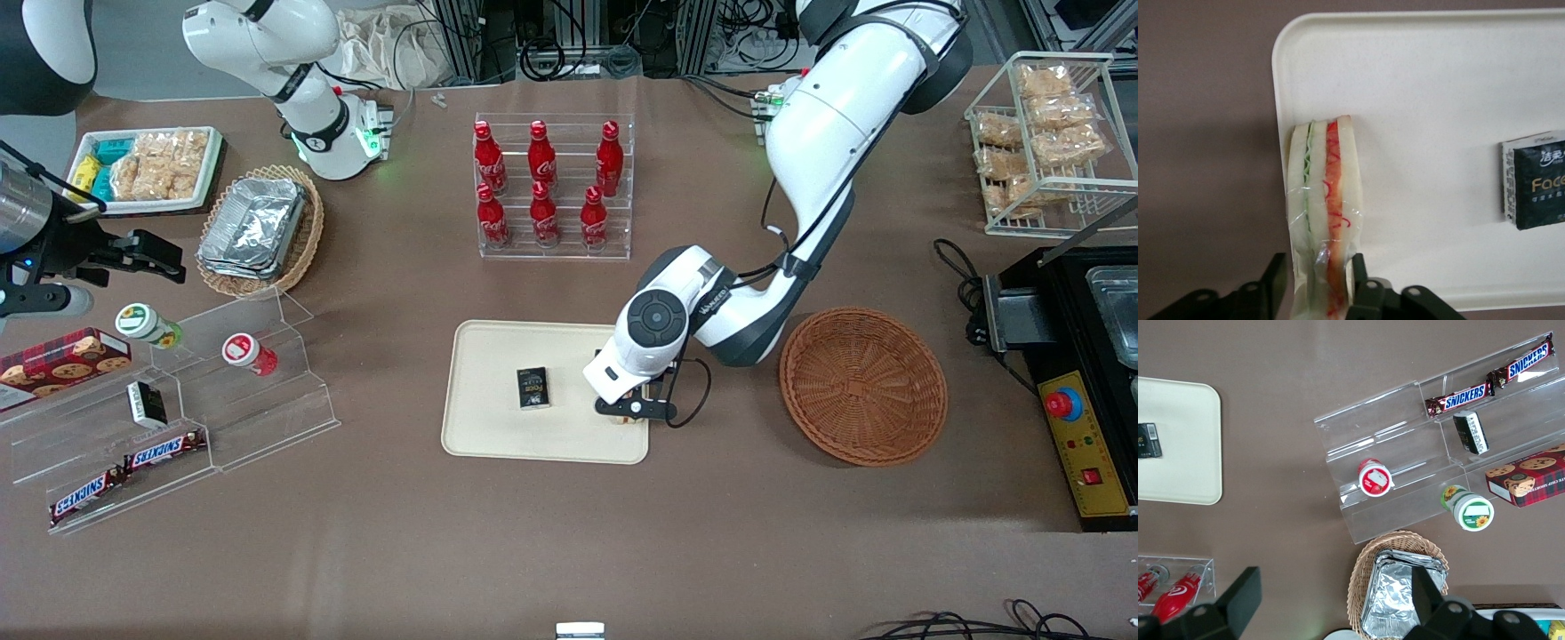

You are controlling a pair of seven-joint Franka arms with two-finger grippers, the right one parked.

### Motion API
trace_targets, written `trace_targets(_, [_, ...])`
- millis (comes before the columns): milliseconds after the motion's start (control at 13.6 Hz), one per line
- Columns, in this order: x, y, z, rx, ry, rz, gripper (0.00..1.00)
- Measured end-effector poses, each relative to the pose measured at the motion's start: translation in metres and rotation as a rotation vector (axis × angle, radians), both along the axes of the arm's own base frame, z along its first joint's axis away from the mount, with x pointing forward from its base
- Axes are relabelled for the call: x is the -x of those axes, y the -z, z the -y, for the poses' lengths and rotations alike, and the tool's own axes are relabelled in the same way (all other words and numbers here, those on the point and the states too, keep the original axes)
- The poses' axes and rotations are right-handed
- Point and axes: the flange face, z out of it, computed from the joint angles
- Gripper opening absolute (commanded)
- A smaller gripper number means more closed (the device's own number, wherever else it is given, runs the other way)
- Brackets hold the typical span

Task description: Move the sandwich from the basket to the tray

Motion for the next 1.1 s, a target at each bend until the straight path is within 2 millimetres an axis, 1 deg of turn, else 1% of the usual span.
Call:
trace_targets(147, [-0.003,-0.017,-0.007,-0.037,-0.006,-0.022,1.0])
trace_targets(220, [-0.007,-0.034,-0.016,-0.056,-0.014,-0.026,1.0])
trace_targets(294, [-0.013,-0.055,-0.029,-0.072,-0.022,-0.029,1.0])
trace_targets(367, [-0.019,-0.08,-0.046,-0.082,-0.028,-0.035,1.0])
trace_targets(440, [-0.025,-0.107,-0.067,-0.085,-0.025,-0.039,1.0])
trace_targets(514, [-0.031,-0.133,-0.093,-0.089,-0.014,-0.042,1.0])
trace_targets(661, [-0.04,-0.181,-0.151,-0.103,0.02,-0.052,1.0])
trace_targets(734, [-0.043,-0.201,-0.18,-0.108,0.036,-0.052,1.0])
trace_targets(881, [-0.046,-0.236,-0.238,-0.118,0.049,-0.056,1.0])
trace_targets(954, [-0.045,-0.252,-0.264,-0.123,0.037,-0.055,1.0])
trace_targets(1028, [-0.044,-0.266,-0.287,-0.128,0.017,-0.049,1.0])
trace_targets(1101, [-0.041,-0.279,-0.306,-0.134,-0.006,-0.047,1.0])
